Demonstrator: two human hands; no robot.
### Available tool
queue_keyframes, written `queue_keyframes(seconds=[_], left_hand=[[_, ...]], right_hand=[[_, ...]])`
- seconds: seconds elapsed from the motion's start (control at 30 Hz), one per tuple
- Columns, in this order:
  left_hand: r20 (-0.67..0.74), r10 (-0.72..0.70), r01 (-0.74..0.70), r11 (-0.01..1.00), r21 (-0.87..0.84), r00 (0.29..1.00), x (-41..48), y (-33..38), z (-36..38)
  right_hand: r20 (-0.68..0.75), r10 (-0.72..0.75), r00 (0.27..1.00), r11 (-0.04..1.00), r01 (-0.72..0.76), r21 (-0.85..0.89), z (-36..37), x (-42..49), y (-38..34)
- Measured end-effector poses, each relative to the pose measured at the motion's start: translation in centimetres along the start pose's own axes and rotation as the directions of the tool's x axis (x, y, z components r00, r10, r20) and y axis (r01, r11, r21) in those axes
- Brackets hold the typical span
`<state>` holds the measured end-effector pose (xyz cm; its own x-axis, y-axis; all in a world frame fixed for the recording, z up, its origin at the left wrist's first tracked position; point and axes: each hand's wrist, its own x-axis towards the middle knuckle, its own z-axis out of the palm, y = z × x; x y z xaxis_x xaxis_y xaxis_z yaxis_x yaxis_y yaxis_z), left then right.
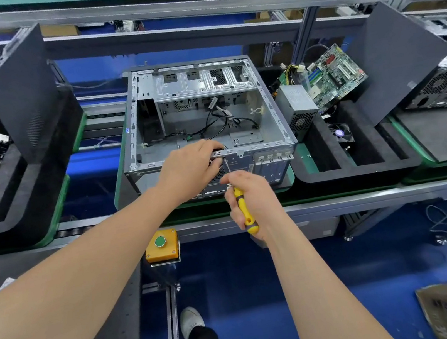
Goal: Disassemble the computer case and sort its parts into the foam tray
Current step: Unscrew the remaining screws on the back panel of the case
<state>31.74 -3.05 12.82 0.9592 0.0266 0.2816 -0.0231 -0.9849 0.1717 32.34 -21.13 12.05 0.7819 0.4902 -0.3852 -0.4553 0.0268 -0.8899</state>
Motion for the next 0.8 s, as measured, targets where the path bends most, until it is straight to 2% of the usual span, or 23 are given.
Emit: queue_keyframes(seconds=[0.03, 0.07, 0.1, 0.13, 0.17, 0.2, 0.33, 0.4, 0.5, 0.57, 0.67, 0.8], left_hand=[[0.0, 0.0, 0.0, 1.0, -0.004, 1.0, 0.0, 0.0, 0.0], [0.0, -0.001, 0.001, 1.0, -0.004, 1.0, 0.0, 0.0, -0.1], [0.0, -0.004, 0.004, 1.0, 0.0, 1.0, 0.0, 0.1, -0.1], [-0.001, -0.005, 0.005, 1.0, 0.004, 1.0, 0.0, 0.1, -0.2], [-0.003, -0.005, 0.005, 1.0, 0.007, 1.0, 0.0, 0.0, -0.1], [-0.005, -0.004, 0.004, 1.0, 0.007, 1.0, 0.0, 0.1, -0.1], [-0.012, -0.008, 0.007, 1.0, -0.009, 1.0, 0.0, 0.1, 0.0], [-0.019, -0.01, 0.01, 1.0, -0.015, 1.0, 0.0, 0.0, 0.0], [-0.028, 0.001, -0.002, 1.0, -0.023, 1.0, 0.0, -0.1, 0.1], [-0.029, 0.003, -0.004, 1.0, -0.03, 1.0, 0.0, -0.1, 0.2], [-0.035, -0.003, 0.002, 1.0, -0.016, 0.999, 0.0, -0.2, 0.2], [-0.044, 0.001, -0.001, 1.0, -0.015, 0.999, 0.0, -0.3, 0.4]], right_hand=[[-0.081, -0.125, 0.989, 0.929, 0.088, -0.36, 0.1, -0.1, -0.1], [-0.125, -0.268, 0.955, 0.729, 0.116, -0.674, 0.2, -0.3, -0.1], [-0.125, -0.395, 0.91, 0.483, 0.09, -0.871, 0.4, -0.4, 0.0], [-0.122, -0.491, 0.862, 0.299, 0.036, -0.954, 0.8, -0.6, 0.3], [-0.133, -0.552, 0.824, 0.22, -0.01, -0.976, 1.4, -0.8, 0.4], [-0.165, -0.574, 0.802, 0.21, -0.05, -0.976, 2.0, -0.8, 0.6], [-0.293, -0.526, 0.798, 0.336, -0.122, -0.934, 2.8, -0.3, 0.8], [-0.321, -0.46, 0.828, 0.494, -0.062, -0.868, 2.4, -0.2, 0.6], [-0.32, -0.179, 0.93, 0.83, -0.032, -0.557, 1.2, -0.2, -0.3], [-0.257, 0.058, 0.965, 0.942, -0.139, -0.306, 0.4, -0.1, -1.1], [-0.08, 0.227, 0.971, 0.972, -0.23, -0.035, -0.5, 0.3, -1.5], [0.153, 0.284, 0.947, 0.919, -0.314, 0.237, -1.5, 0.3, -1.6]])
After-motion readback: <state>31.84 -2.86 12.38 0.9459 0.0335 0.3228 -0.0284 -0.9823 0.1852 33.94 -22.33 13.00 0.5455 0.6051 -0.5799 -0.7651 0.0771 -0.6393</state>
